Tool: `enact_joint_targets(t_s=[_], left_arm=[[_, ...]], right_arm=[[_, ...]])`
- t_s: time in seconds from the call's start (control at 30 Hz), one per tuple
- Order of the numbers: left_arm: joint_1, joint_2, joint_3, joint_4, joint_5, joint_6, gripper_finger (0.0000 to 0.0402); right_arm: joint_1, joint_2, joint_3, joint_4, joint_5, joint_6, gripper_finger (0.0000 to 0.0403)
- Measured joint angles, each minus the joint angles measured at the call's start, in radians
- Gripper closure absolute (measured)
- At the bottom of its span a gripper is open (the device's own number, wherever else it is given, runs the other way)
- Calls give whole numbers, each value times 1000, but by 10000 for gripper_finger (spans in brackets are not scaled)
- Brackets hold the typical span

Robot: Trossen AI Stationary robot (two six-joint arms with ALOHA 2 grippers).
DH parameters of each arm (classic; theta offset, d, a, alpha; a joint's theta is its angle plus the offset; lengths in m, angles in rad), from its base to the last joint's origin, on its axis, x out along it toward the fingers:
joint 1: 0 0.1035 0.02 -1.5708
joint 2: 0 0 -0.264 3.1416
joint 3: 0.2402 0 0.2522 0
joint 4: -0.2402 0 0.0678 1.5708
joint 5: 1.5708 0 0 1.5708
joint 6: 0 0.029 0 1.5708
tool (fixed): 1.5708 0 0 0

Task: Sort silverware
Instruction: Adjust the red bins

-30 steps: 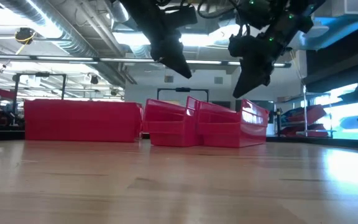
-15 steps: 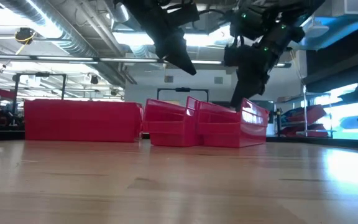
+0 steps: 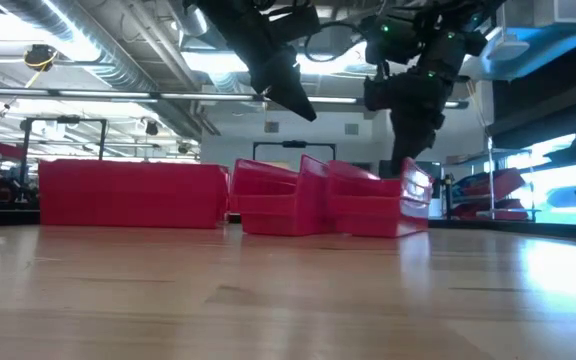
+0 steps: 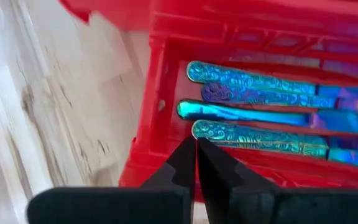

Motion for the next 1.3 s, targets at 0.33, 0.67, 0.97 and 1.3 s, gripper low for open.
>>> enact_joint_targets(t_s=[0.33,0.67,0.97,1.3], left_arm=[[0,0,0,1,0,0,346],[0,0,0,-2,0,-4,346],[1,0,0,-2,-1,-1,346],[5,0,0,-1,-1,-9,346]], right_arm=[[2,0,-2,-148,-9,-25,403],[97,-2,-2,-296,9,-15,403],[177,-3,-3,-378,28,24,403],[254,-3,-3,-465,98,60,403]])
